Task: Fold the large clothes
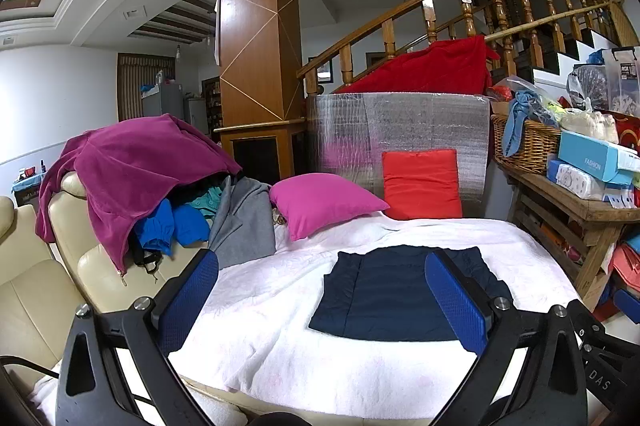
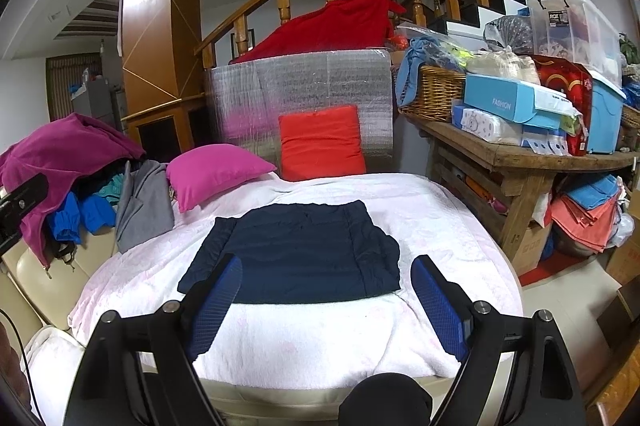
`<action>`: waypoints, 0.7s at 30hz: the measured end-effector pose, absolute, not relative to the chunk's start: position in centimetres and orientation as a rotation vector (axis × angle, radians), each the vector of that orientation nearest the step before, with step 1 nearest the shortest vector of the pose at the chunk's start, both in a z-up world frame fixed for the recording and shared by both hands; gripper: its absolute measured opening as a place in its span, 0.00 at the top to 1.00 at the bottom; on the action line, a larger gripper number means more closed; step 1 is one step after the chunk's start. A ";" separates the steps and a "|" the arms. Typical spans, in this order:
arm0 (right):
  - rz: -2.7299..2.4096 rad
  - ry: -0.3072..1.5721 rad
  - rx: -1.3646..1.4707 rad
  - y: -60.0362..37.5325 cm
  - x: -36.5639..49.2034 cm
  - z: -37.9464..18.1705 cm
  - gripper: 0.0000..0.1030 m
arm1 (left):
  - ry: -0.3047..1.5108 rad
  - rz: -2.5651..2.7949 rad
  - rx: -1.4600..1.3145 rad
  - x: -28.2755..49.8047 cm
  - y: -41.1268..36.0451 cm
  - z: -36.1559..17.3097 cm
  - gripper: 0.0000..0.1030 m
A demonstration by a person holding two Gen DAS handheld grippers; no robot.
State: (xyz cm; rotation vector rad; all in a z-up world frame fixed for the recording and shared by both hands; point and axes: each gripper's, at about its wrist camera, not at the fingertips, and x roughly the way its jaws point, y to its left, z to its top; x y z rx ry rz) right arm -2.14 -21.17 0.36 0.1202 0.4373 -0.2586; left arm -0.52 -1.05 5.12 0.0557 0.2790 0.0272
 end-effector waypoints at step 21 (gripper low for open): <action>-0.240 0.457 0.097 -21.3 0.8 0.9 0.14 | 0.323 0.026 0.033 2.4 -0.5 4.6 0.00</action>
